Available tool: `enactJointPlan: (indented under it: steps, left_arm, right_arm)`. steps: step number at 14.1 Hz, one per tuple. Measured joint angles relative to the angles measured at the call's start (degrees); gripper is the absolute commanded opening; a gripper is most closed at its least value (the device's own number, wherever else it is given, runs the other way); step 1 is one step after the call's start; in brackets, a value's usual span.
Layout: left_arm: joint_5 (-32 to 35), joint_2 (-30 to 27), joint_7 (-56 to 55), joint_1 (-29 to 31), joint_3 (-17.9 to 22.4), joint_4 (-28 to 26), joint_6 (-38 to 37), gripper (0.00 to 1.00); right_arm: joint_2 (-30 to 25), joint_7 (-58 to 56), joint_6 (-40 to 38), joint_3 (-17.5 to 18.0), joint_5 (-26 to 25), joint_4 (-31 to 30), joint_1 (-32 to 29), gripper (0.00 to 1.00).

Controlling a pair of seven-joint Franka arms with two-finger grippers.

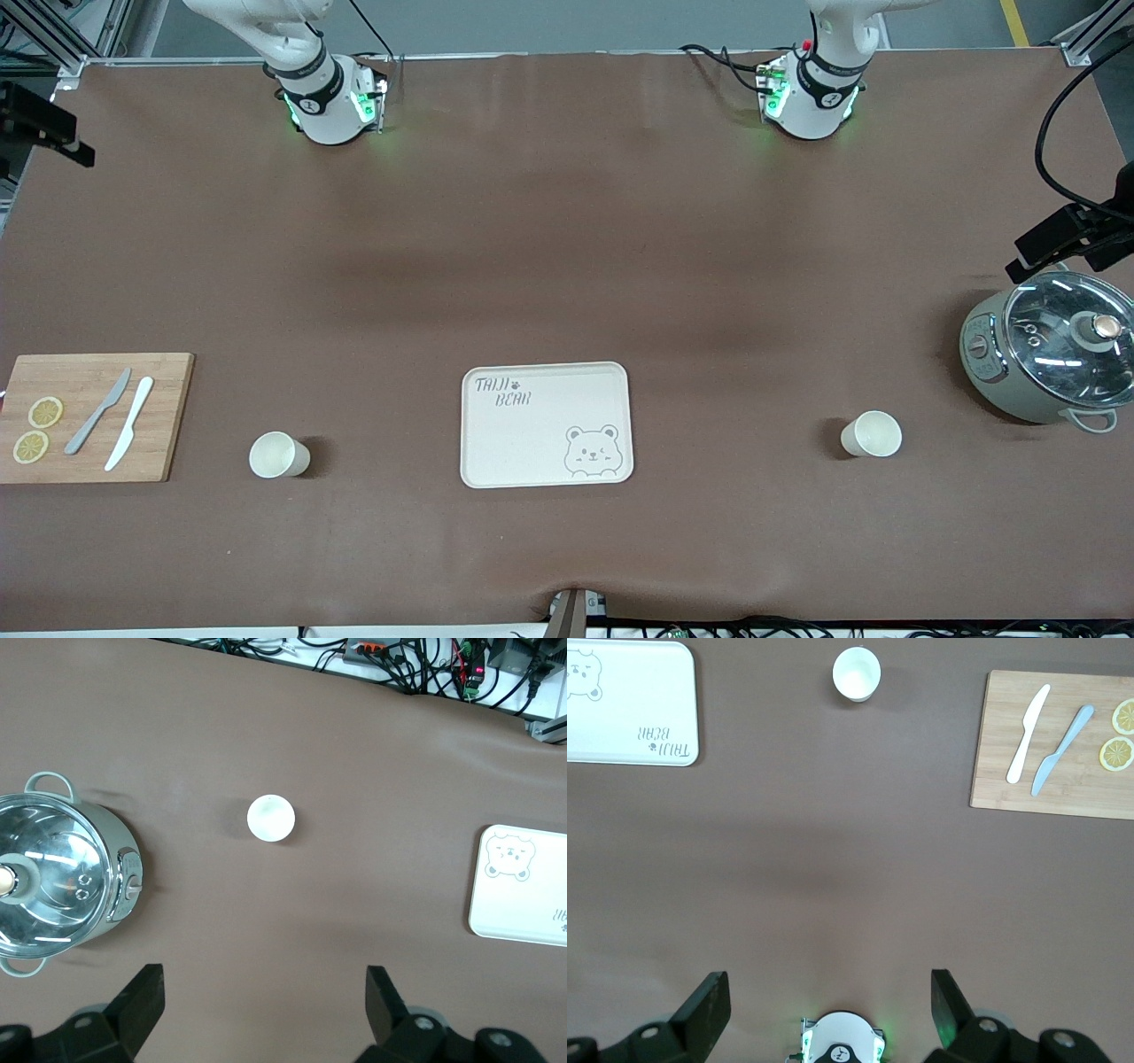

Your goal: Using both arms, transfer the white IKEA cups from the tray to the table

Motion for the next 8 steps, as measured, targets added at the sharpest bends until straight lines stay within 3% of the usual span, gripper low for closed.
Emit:
enactJointPlan:
  steps: [5, 8]
  left_arm:
    - [0.0, 0.0, 0.0, 0.1, 0.3, -0.1, 0.0, 1.00]
    - [0.0, 0.0, 0.0, 0.1, 0.4, 0.3, 0.0, 1.00]
  right_arm:
    - [-11.2, 0.7, 8.4, 0.2, 0.1, -16.6, 0.0, 1.00]
    - [-14.0, 0.7, 9.8, 0.4, 0.1, -20.5, 0.0, 1.00]
